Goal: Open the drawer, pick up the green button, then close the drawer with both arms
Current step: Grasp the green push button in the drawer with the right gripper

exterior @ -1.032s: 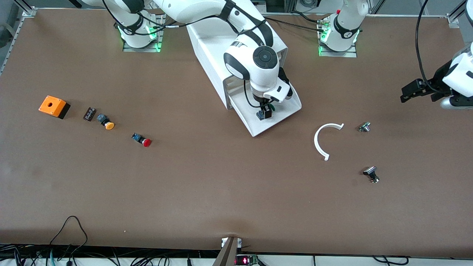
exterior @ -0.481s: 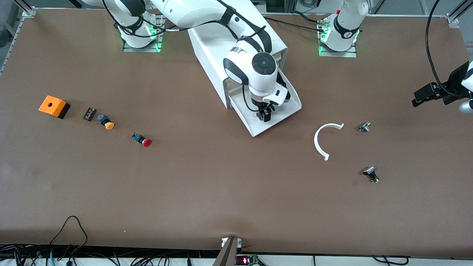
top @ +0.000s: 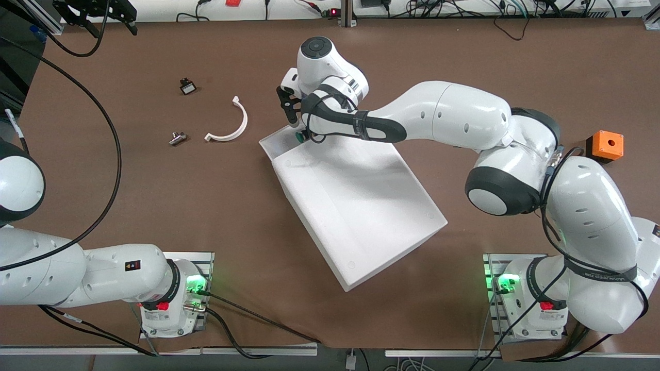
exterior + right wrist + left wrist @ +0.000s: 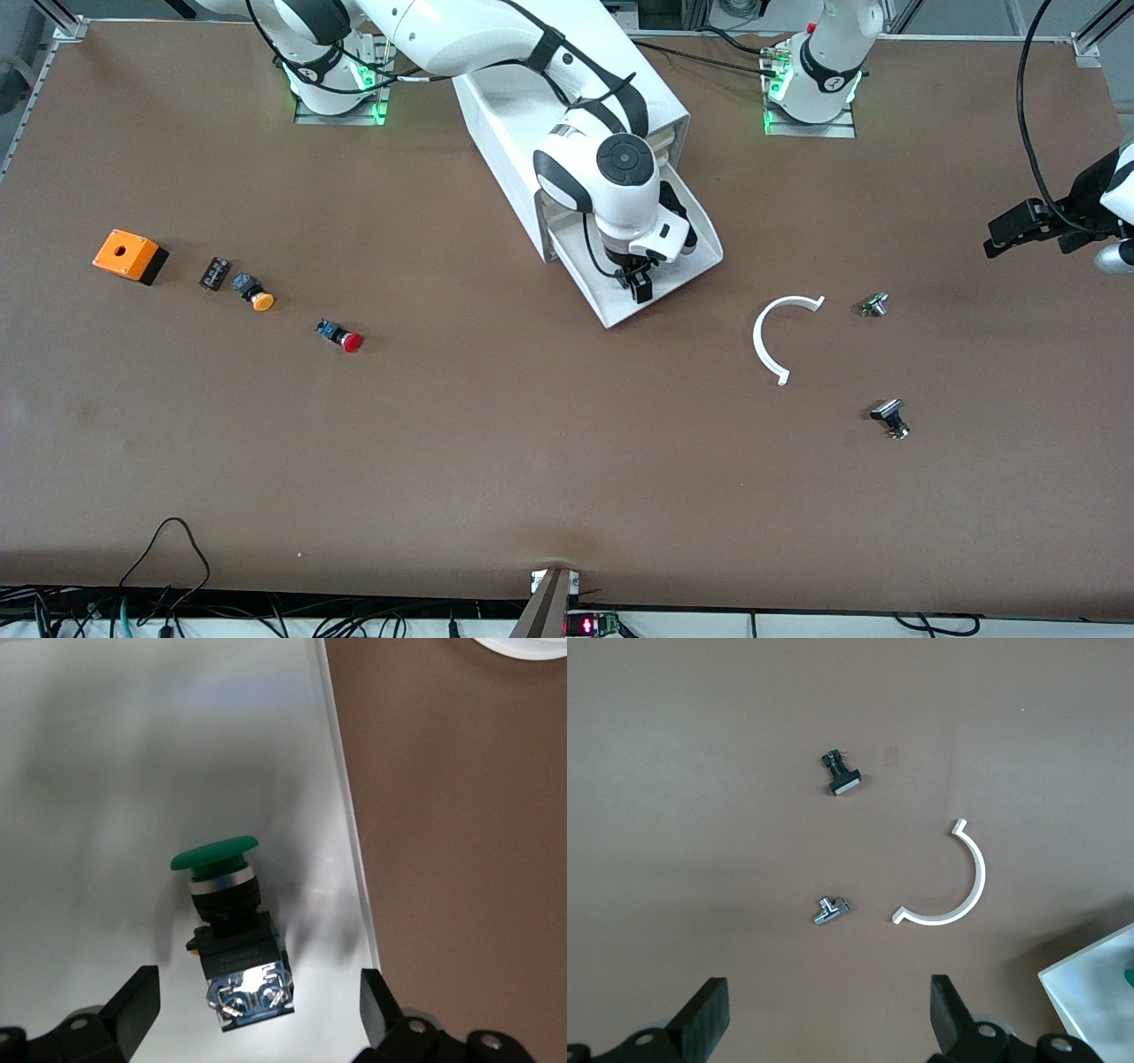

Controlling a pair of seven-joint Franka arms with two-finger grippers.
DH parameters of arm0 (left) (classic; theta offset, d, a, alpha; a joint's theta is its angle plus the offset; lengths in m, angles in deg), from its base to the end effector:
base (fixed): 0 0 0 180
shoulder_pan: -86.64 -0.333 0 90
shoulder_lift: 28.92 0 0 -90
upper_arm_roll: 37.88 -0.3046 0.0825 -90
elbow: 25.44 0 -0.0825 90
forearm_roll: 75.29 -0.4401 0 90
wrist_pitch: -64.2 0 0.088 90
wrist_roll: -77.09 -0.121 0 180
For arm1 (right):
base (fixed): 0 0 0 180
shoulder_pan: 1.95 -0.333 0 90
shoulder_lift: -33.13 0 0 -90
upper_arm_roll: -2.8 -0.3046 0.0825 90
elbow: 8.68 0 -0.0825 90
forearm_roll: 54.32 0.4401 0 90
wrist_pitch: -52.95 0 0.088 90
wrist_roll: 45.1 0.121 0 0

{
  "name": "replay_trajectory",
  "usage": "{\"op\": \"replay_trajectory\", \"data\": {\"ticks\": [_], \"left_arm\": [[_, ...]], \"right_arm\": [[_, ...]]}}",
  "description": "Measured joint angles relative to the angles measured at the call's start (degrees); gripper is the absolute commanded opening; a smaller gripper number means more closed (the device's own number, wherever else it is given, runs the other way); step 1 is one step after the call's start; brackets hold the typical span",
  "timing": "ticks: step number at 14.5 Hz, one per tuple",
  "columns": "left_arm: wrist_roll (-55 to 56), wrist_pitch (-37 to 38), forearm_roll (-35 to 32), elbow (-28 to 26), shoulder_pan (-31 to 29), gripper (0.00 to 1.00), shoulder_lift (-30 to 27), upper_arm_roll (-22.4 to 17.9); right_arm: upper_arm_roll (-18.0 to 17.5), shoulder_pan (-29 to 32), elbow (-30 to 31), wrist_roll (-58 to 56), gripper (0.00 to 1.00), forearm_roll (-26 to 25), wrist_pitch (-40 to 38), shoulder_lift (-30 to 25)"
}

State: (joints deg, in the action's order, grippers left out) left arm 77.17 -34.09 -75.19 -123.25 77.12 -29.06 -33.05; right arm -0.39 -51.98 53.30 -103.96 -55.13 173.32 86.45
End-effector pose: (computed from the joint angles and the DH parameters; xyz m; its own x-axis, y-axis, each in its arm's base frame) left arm 0.6162 0.0503 0.5408 0.9965 0.0834 0.0108 0.0834 -0.9965 0.0015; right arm 0.5055 0.6522 0.2232 -0.3604 0.9299 0.0734 0.9323 0.3567 0.0600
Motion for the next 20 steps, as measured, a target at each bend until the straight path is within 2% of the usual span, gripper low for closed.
{"op": "replay_trajectory", "data": {"ticks": [2, 5, 8, 13, 16, 20], "left_arm": [[0.0, 0.0, 0.0, 0.0, -0.1, 1.0, 0.0, -0.1], [0.1, 0.0, 0.0, 0.0, -0.2, 1.0, 0.0, -0.1], [0.3, 0.0, 0.0, 0.0, -0.2, 1.0, 0.0, -0.1], [0.5, 0.0, 0.0, 0.0, -0.2, 1.0, 0.0, -0.1], [0.5, 0.0, 0.0, 0.0, -0.2, 1.0, 0.0, -0.1], [0.6, 0.0, 0.0, 0.0, -0.2, 1.0, 0.0, -0.1]], "right_arm": [[0.0, 0.1, 0.0, 0.0, 0.98, 0.0, 0.0, 0.3], [0.0, 0.1, 0.0, -0.1, 0.65, 0.0, 0.0, 0.5], [0.0, 0.0, 0.0, -0.2, 0.46, 0.0, 0.0, 0.5], [0.0, -0.5, 0.0, -0.2, 0.33, -1.4, 0.0, 0.5], [-0.1, -0.9, -0.1, 1.0, 0.32, -1.4, 0.0, 0.5], [-0.1, -1.9, -1.1, 10.3, 0.32, -1.4, 0.0, 0.4]]}}
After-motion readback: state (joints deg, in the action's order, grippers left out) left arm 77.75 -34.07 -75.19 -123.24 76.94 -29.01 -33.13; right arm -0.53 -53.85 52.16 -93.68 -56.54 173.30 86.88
